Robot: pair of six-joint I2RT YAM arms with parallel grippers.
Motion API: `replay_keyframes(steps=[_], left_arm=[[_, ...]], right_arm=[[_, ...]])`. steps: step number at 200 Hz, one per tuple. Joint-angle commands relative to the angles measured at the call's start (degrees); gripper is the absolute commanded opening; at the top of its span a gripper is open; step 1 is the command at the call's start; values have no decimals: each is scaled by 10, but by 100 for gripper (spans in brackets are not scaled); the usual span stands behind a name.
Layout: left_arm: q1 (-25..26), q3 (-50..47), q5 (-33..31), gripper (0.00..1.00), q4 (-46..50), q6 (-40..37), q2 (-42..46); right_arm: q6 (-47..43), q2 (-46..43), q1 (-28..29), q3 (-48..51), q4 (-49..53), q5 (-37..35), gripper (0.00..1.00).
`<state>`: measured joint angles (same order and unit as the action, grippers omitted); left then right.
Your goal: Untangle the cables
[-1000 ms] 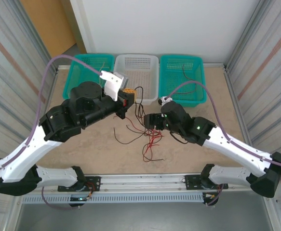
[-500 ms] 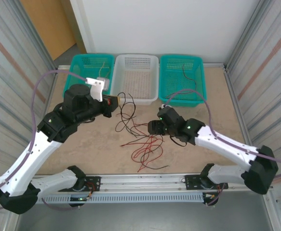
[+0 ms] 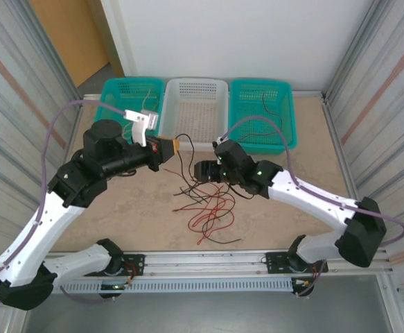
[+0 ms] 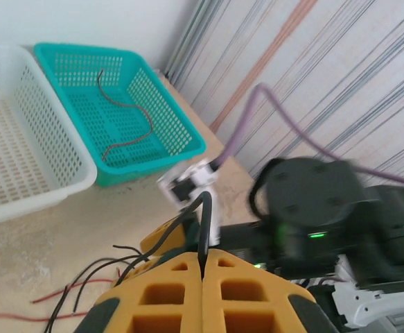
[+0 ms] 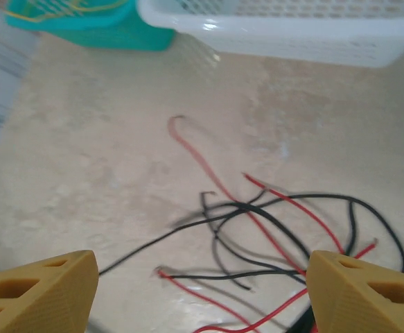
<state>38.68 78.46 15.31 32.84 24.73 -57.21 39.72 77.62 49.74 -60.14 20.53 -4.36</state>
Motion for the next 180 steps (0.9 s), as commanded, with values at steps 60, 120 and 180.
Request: replay_keyframes(steps=[60, 120, 180], left_arm=[[-10, 95, -77, 0, -12, -16, 11], [-13, 103, -69, 0, -32, 5, 8], [-14, 158, -48, 0, -31, 4, -30]], right_arm=[[44, -8, -37, 98, 42, -76, 71], [-11, -115, 25, 64, 63, -105, 74], [-19, -111, 51, 20, 63, -108, 73]])
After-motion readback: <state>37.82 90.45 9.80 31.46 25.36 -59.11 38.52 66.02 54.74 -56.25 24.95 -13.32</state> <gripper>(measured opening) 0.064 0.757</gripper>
